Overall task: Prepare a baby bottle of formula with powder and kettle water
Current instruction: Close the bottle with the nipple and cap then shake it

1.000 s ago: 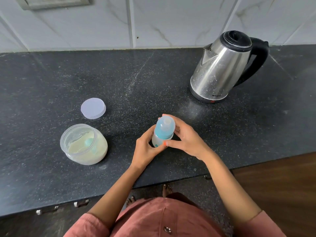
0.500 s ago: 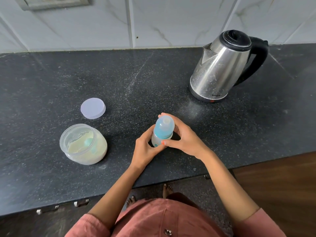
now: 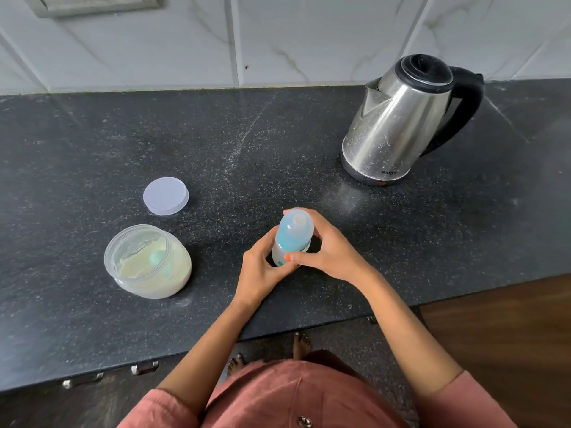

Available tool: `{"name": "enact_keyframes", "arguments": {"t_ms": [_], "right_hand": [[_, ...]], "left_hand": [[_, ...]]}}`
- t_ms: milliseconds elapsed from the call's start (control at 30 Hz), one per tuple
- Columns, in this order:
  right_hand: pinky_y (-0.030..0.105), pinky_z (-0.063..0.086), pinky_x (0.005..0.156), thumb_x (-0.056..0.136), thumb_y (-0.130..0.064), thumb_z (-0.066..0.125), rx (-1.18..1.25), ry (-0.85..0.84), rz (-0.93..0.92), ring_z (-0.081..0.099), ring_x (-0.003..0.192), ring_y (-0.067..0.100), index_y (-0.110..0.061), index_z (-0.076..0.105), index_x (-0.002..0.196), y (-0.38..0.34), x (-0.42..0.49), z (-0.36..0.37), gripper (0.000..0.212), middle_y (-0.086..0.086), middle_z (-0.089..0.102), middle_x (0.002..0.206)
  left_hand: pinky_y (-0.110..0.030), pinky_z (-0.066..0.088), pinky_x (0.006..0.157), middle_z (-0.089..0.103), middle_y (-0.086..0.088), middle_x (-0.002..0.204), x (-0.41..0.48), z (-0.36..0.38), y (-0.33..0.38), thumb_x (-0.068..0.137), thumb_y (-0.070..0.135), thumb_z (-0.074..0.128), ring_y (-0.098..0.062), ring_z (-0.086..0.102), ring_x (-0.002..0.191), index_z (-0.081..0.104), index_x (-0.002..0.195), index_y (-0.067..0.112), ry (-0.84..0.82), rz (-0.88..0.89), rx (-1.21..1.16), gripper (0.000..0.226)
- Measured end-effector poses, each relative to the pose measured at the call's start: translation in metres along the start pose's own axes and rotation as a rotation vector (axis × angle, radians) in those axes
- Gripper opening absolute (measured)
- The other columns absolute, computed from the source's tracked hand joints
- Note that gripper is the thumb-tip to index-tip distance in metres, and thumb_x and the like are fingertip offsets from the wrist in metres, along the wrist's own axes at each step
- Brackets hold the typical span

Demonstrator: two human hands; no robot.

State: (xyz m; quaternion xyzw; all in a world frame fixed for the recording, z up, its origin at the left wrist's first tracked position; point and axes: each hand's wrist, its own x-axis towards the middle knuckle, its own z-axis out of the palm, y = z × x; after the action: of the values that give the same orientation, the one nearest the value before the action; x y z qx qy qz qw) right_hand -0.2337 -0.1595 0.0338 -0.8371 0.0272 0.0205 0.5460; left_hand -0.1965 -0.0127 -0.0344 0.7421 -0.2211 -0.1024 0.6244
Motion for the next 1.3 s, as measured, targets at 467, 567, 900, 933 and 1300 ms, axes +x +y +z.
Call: {"name": "enact_keyframes", "arguments": {"t_ms": [467,567,900,933,1300], "right_hand": [[0.012,0.047,0.077,0.06,-0.019,0.078,0.044,0.519,-0.013,0.061,0.085,-0.008,-0.025,0.065,0.104,-0.004,-0.015,0.04,0.046,-0.025,0.066,0.089],[0.008,0.045,0.072,0.061,-0.022,0.077,0.031,0.583,-0.012,0.059,0.079,-0.01,-0.028,0.064,0.103,-0.005,-0.016,0.047,0.044,-0.031,0.063,0.081],[0.021,0.035,0.105,0.067,-0.005,0.078,0.005,-0.064,0.028,0.047,0.124,0.007,-0.012,0.049,0.129,0.006,0.005,-0.01,0.069,0.002,0.054,0.132],[0.022,0.037,0.103,0.066,-0.004,0.079,0.015,-0.043,0.024,0.05,0.121,0.009,-0.011,0.052,0.126,0.007,0.006,-0.009,0.066,0.004,0.058,0.128],[0.046,0.048,0.093,0.059,-0.011,0.082,0.073,0.537,0.087,0.063,0.103,0.023,-0.006,0.065,0.107,-0.006,-0.01,0.039,0.051,0.012,0.07,0.106]], "left_hand": [[-0.013,0.045,0.085,0.062,0.031,0.109,-0.003,0.0,0.008,0.073,0.029,0.072,0.007,0.059,0.104,0.045,0.12,0.057,0.024,0.031,0.094,0.061],[-0.015,0.047,0.084,0.063,0.03,0.107,-0.002,0.0,0.008,0.073,0.026,0.072,0.006,0.06,0.102,0.045,0.119,0.057,0.029,0.04,0.098,0.062],[-0.012,0.045,0.082,0.068,0.02,0.101,0.002,-0.002,0.002,0.068,0.025,0.081,0.005,0.062,0.096,0.056,0.124,0.025,-0.05,-0.04,0.032,0.061],[-0.012,0.045,0.082,0.068,0.019,0.102,0.002,-0.002,0.002,0.069,0.023,0.081,0.004,0.062,0.096,0.056,0.124,0.022,-0.054,-0.041,0.036,0.061],[-0.018,0.049,0.082,0.066,0.016,0.106,-0.005,0.004,0.016,0.074,0.018,0.075,0.008,0.06,0.096,0.05,0.122,0.04,0.048,-0.004,0.114,0.058]]}}
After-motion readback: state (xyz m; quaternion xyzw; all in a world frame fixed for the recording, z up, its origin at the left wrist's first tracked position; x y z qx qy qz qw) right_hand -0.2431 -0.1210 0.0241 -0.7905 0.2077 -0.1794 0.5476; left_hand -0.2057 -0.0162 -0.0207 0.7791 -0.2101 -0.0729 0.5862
